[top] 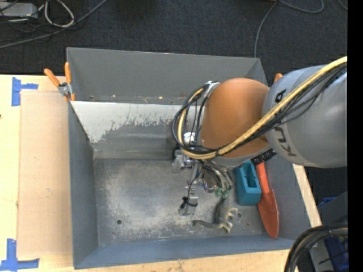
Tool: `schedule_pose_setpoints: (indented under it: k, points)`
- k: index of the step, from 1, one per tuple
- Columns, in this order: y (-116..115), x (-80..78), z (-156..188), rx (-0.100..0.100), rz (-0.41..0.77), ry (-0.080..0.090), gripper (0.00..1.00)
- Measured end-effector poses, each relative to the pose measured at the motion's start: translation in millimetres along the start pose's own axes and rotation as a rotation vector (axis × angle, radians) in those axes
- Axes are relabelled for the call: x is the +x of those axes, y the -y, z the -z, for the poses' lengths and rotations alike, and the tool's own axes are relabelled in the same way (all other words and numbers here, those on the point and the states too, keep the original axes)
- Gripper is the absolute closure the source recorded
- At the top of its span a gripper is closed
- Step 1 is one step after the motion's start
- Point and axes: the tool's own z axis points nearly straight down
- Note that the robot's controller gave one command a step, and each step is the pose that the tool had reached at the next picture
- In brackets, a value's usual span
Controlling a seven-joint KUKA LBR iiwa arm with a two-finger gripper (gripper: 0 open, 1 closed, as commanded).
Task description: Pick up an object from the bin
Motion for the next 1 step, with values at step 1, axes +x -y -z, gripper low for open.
schedule_pose_setpoints:
  k: [1]
  points:
    - [0.0,0.0,0.0,0.0,0.0,0.0,0.0]
